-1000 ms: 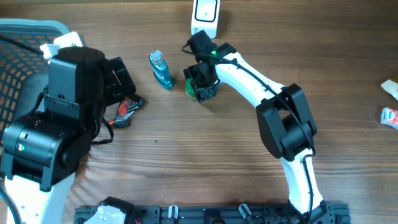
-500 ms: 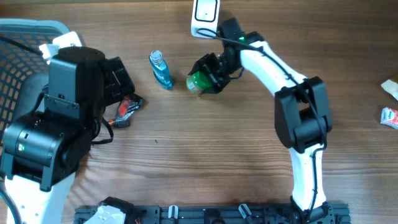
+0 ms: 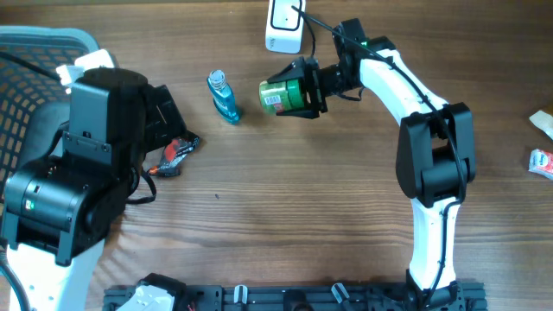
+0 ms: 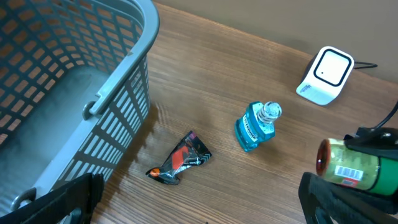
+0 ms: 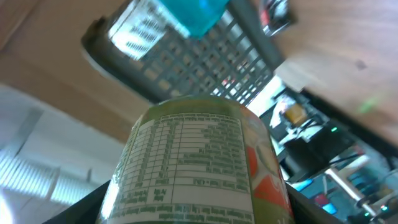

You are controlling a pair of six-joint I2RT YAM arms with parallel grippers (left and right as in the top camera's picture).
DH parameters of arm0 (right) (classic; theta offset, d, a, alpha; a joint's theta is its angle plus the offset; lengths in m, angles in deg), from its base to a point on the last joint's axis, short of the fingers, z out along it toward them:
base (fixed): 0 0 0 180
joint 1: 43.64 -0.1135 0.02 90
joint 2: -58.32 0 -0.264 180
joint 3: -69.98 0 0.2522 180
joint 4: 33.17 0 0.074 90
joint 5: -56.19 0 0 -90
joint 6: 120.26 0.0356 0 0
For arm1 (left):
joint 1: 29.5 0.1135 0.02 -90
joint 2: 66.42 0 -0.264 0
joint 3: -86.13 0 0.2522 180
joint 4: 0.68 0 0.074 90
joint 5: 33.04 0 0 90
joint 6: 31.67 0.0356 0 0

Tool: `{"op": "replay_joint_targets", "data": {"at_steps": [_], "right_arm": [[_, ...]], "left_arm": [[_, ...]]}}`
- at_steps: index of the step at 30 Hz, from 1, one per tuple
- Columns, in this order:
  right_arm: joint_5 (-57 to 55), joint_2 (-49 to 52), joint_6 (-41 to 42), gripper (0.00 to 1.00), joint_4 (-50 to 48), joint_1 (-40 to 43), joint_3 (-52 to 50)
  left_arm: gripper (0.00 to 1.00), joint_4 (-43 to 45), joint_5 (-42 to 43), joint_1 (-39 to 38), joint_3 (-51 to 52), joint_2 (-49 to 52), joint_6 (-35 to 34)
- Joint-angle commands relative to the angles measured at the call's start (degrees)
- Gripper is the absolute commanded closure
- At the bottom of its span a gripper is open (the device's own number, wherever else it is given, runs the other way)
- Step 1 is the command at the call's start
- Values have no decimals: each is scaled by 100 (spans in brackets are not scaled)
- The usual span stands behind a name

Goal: Scan the item barcode
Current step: 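Lift the jar with the right gripper toward the scanner, then hold the jar's label in front of the scanner with the right gripper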

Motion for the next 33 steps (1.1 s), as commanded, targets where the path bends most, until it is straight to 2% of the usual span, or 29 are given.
{"op": "replay_joint_targets", "data": {"at_steps": [1,8,17,20,26,30,33], "right_arm": [[730,-459,-39,45,2,20,7],[730,-1480,348,45,-31,50,7],[247,-3189,1714,45,-341,50,7],[107,-3429,1864,45,-343,50,7],[-13,-3499,1808,45,-343,48,7],[-905,-3499,1211,45,-341,50,7],[-2050,-3499,542,41,-341,48,7]], "left_arm": [[0,-50,-94,35,2,11,-15],[0,-72,-92,35,2,11,-15],[0,-168,151,35,2,13,-17],[0,-238,177,31,2,11,-17],[0,-297,170,31,2,11,-17],[0,-297,170,31,2,11,-17],[0,-304,170,31,2,11,-17]]}}
